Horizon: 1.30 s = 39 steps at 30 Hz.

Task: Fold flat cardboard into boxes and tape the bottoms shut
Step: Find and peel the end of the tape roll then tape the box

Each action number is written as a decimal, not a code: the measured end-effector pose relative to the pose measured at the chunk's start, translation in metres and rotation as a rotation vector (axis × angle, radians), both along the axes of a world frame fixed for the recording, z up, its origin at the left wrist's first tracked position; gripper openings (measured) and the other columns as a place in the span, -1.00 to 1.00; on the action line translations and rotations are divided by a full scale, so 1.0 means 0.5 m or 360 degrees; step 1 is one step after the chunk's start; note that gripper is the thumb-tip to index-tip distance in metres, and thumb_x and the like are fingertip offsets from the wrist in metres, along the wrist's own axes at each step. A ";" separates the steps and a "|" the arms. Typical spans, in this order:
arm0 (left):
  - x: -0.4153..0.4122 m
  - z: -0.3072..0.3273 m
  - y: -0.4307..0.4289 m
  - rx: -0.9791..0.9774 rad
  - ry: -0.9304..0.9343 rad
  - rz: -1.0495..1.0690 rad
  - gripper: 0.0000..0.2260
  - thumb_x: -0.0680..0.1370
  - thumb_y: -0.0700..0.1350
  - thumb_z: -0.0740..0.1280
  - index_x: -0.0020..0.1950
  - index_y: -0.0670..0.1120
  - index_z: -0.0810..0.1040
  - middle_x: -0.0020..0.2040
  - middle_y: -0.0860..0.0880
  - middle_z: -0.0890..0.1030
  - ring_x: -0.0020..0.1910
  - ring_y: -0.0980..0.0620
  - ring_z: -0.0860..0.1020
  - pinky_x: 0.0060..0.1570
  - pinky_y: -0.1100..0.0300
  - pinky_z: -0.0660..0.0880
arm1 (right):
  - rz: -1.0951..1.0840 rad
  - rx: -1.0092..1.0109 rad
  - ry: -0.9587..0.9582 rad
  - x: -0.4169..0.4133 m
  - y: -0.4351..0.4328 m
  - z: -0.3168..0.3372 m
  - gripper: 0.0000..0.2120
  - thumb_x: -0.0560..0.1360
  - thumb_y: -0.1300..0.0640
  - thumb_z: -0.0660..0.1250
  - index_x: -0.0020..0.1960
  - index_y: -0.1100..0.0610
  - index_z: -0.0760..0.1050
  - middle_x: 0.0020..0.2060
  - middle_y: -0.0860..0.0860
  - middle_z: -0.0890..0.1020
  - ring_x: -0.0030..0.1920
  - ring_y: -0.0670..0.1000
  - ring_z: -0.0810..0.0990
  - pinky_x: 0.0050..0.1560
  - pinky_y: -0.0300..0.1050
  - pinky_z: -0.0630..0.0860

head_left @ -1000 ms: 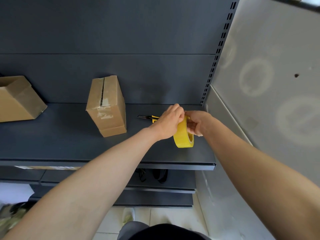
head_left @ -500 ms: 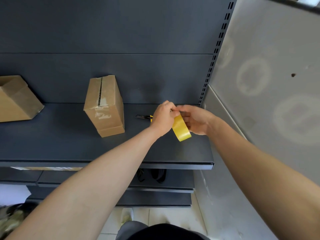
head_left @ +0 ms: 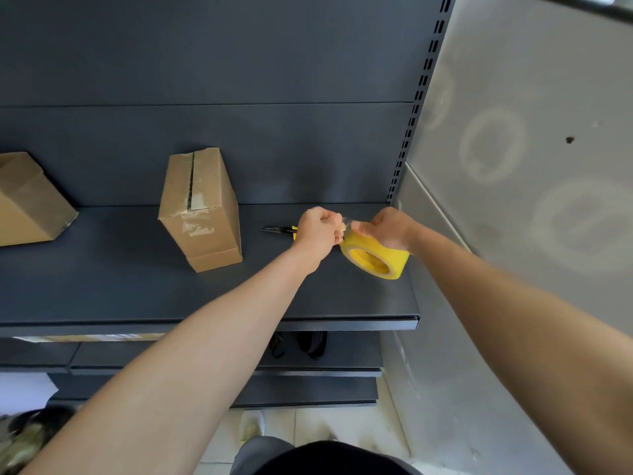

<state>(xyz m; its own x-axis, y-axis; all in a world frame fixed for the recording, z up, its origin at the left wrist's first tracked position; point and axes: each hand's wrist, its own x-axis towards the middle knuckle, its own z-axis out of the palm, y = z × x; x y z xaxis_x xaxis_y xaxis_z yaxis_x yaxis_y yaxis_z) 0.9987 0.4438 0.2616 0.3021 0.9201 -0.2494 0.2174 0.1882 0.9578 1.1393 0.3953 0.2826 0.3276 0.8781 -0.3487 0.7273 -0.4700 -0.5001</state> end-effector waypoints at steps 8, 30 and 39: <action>-0.021 -0.006 0.001 -0.1065 -0.0285 0.0113 -0.90 0.58 -0.36 0.24 -0.13 -0.26 0.46 -0.26 -0.13 0.48 -0.29 0.02 0.49 -0.14 0.11 0.53 | -0.0098 0.0020 -0.0038 -0.029 -0.002 -0.034 -0.56 0.53 -0.17 0.28 -0.12 0.25 0.46 -0.27 0.11 0.46 -0.25 0.09 0.41 -0.34 -0.12 0.29; -0.177 0.032 0.073 0.0133 0.0440 0.0055 -0.88 0.58 -0.26 0.23 0.01 -0.22 0.56 -0.10 -0.05 0.53 -0.21 0.01 0.54 -0.18 0.22 0.59 | 0.0203 -0.0629 -0.0481 -0.130 0.029 -0.109 -0.56 0.43 -0.07 0.43 0.15 0.20 0.48 -0.05 0.08 0.54 0.09 0.17 0.57 0.08 0.00 0.53; -0.356 0.095 0.180 0.0453 0.0665 0.0704 -0.78 0.58 -0.02 0.27 -0.20 -0.11 0.46 -0.27 0.01 0.52 -0.21 -0.06 0.55 -0.30 0.15 0.47 | 0.0338 0.0117 -0.0187 -0.304 0.228 0.034 -0.80 0.55 0.10 0.24 -0.16 0.22 0.41 -0.33 0.06 0.46 -0.19 0.14 0.48 -0.22 -0.16 0.39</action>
<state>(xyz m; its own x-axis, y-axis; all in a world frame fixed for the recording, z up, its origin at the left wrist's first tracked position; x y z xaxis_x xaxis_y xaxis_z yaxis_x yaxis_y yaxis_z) 0.8207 0.5340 0.3090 -0.1880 0.9821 0.0070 0.5411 0.0977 0.8353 0.9873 0.5092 0.2995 0.1676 0.9531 -0.2520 0.8609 -0.2660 -0.4336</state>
